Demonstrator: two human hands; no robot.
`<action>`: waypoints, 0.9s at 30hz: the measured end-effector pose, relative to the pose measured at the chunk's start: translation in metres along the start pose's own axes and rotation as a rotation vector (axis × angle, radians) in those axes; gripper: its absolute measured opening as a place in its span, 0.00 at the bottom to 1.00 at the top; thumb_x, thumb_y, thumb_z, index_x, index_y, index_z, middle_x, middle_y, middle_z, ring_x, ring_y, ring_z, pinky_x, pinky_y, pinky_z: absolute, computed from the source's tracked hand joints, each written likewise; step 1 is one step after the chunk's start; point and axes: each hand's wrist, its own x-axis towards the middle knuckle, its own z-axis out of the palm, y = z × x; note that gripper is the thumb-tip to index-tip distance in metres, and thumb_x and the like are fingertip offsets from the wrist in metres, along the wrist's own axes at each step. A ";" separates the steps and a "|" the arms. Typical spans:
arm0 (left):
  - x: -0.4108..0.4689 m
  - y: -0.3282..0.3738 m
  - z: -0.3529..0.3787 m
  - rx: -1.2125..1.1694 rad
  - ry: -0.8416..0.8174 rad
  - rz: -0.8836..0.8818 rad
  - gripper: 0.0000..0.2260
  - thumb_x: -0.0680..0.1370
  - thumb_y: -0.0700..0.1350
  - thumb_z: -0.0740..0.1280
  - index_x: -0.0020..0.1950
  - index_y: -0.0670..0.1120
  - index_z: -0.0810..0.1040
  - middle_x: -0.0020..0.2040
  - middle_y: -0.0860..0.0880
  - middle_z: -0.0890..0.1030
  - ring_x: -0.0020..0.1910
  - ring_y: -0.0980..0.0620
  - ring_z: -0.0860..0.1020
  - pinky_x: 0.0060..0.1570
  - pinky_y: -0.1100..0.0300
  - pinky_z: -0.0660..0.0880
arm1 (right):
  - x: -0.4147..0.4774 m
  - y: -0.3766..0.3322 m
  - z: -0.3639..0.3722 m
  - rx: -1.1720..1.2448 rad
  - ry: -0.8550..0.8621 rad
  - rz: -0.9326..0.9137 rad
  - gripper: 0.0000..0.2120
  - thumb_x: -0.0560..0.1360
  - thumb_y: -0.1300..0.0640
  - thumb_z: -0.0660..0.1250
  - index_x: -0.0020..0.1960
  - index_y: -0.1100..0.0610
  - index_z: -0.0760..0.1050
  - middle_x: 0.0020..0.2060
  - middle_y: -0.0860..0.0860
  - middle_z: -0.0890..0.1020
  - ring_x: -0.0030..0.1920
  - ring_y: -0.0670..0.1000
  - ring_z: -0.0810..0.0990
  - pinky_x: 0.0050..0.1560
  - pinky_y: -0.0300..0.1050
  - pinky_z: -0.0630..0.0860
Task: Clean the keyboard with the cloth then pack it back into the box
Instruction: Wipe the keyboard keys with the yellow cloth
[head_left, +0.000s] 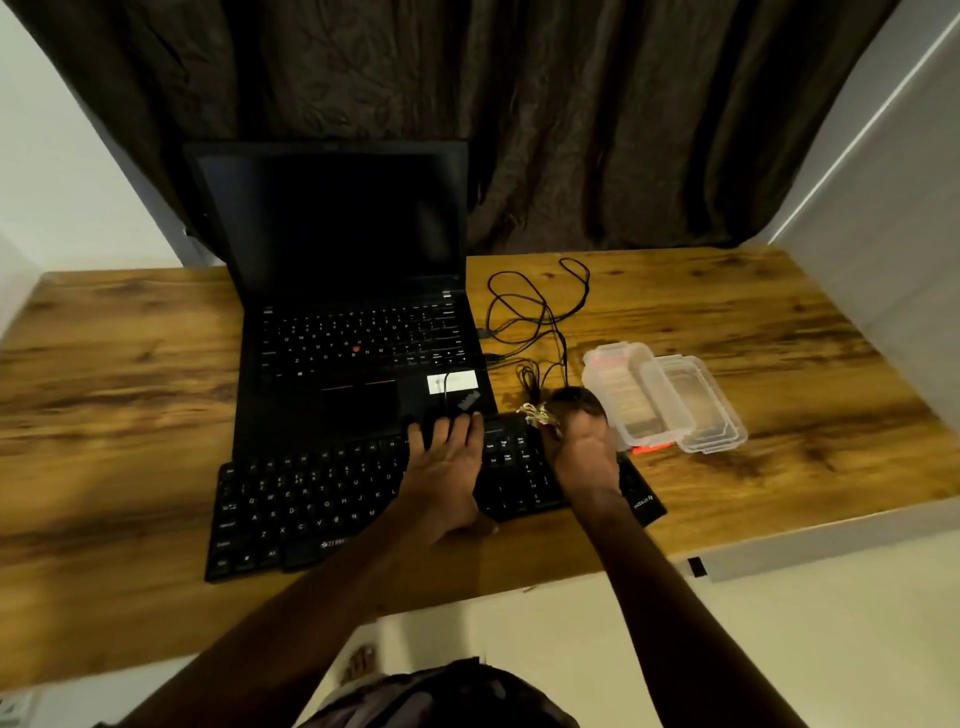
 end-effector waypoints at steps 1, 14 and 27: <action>0.001 0.000 0.000 0.008 -0.001 -0.001 0.65 0.58 0.70 0.76 0.80 0.43 0.42 0.78 0.46 0.54 0.75 0.43 0.55 0.74 0.37 0.47 | -0.001 -0.004 -0.001 -0.001 -0.006 -0.029 0.19 0.82 0.51 0.59 0.69 0.58 0.69 0.64 0.58 0.74 0.64 0.56 0.70 0.65 0.46 0.65; 0.005 0.001 -0.002 0.055 -0.027 0.009 0.66 0.58 0.71 0.76 0.80 0.42 0.42 0.79 0.45 0.53 0.75 0.43 0.55 0.75 0.38 0.44 | -0.005 -0.002 -0.003 0.065 -0.002 -0.067 0.17 0.80 0.52 0.63 0.67 0.54 0.72 0.62 0.54 0.76 0.63 0.55 0.73 0.64 0.49 0.71; 0.004 0.001 0.000 0.039 -0.014 -0.008 0.66 0.57 0.71 0.75 0.80 0.43 0.43 0.79 0.46 0.54 0.75 0.44 0.55 0.75 0.38 0.41 | -0.005 0.015 -0.012 0.135 0.024 -0.168 0.18 0.76 0.60 0.67 0.65 0.49 0.76 0.60 0.54 0.79 0.60 0.58 0.75 0.62 0.53 0.74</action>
